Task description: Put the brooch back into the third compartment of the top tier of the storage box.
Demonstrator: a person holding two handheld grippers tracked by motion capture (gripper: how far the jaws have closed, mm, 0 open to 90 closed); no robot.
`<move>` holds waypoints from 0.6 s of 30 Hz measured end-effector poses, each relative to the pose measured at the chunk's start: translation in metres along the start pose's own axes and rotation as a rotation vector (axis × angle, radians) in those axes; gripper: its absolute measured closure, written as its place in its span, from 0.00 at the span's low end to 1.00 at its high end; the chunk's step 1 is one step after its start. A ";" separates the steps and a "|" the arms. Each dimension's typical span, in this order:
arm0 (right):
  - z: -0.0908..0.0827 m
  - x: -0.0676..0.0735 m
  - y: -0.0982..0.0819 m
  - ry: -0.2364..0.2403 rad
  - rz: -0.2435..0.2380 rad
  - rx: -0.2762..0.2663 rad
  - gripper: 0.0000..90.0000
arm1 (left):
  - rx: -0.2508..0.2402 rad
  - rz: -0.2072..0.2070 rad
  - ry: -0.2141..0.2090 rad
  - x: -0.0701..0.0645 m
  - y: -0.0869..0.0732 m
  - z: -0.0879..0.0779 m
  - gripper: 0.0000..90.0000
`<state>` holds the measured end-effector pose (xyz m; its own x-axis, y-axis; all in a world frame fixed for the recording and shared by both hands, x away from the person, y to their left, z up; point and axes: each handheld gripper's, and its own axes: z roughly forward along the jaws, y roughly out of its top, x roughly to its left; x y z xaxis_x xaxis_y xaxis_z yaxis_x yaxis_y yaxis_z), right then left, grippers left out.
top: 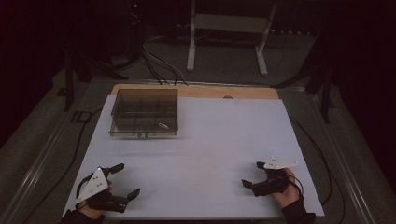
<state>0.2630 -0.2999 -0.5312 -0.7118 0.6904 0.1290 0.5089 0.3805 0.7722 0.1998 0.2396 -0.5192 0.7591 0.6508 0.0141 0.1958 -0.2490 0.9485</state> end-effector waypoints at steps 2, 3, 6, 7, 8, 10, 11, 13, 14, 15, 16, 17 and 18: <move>-0.004 -0.003 -0.004 -0.006 0.009 0.000 0.00 | 0.000 0.001 0.001 0.000 0.000 0.000 0.01; -0.004 -0.003 -0.004 -0.006 0.009 0.000 0.00 | -0.002 0.002 0.001 0.000 0.000 0.000 0.01; -0.010 -0.008 -0.009 -0.024 0.034 -0.011 0.00 | -0.004 0.005 0.001 0.000 0.002 0.000 0.01; -0.011 -0.010 -0.010 -0.028 0.036 -0.017 0.00 | -0.004 0.004 0.001 0.000 0.002 0.000 0.01; -0.011 -0.011 -0.010 -0.030 0.041 -0.021 0.00 | -0.002 0.003 0.000 -0.001 0.001 0.001 0.01; -0.010 -0.012 -0.010 -0.029 0.044 -0.028 0.00 | 0.005 0.007 -0.001 -0.001 0.001 0.001 0.01; -0.009 -0.012 -0.009 -0.023 0.042 -0.029 0.00 | 0.005 0.008 -0.003 -0.001 0.001 0.002 0.01; -0.008 -0.011 -0.009 -0.022 0.033 -0.023 0.00 | 0.005 0.006 -0.002 -0.001 0.001 0.002 0.01; -0.007 -0.011 -0.009 -0.020 0.033 -0.025 0.00 | 0.007 0.007 -0.002 -0.001 0.001 0.002 0.01; -0.008 -0.011 -0.008 -0.017 0.036 -0.031 0.00 | 0.008 0.009 0.000 -0.001 0.000 0.002 0.01; -0.008 -0.010 -0.008 -0.016 0.040 -0.036 0.00 | 0.008 0.009 -0.001 -0.001 0.000 0.002 0.01; -0.009 -0.010 -0.008 -0.017 0.037 -0.039 0.00 | 0.005 0.007 -0.002 -0.001 0.001 0.002 0.01; -0.009 -0.010 -0.007 -0.018 0.035 -0.042 0.00 | 0.005 0.006 0.000 -0.001 0.000 0.001 0.01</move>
<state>0.2622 -0.3149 -0.5329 -0.6845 0.7143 0.1454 0.5125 0.3298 0.7929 0.1999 0.2378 -0.5192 0.7604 0.6492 0.0201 0.1944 -0.2570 0.9466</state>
